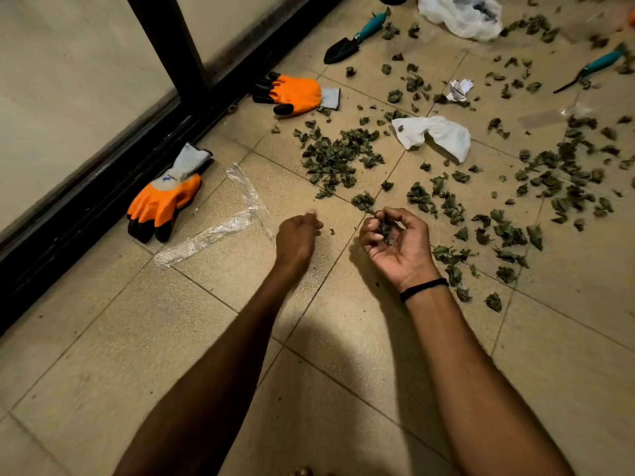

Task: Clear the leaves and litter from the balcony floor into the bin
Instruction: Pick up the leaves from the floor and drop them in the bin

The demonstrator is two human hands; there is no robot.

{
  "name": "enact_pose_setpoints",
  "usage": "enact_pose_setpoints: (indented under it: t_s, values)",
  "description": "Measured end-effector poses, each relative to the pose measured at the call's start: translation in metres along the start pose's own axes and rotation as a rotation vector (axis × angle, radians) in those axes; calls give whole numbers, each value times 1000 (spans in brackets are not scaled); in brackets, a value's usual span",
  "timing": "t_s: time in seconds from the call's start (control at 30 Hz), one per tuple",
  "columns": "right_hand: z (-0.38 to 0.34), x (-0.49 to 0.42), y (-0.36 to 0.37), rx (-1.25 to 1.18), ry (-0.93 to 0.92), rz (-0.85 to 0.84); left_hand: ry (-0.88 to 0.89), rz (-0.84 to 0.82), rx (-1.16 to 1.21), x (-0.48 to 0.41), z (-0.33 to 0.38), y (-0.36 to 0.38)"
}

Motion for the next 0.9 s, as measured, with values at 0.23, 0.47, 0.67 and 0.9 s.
enact_pose_setpoints:
  t_s: [0.23,0.47,0.67,0.9]
  values:
    - [1,6,-1,428,-113,199,628,176,-866,6,-23,26]
    - [-17,7,-17,645,-306,395,471,268,-639,2,-13,30]
    - [-40,-7,-14,1330,-672,584,-277,-109,609,-1,21,32]
    - [-15,-35,-10,1794,-639,458,-208,-114,405,-5,36,39]
Point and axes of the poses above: each hand's wrist, its own x-axis away from the middle knuckle, its own y-axis out of the palm, z = x × y, the point moved 2 cm from there along -x, towards the middle knuckle, and after that the axes turned 4 degrees about -x, right-handed, at the moved point
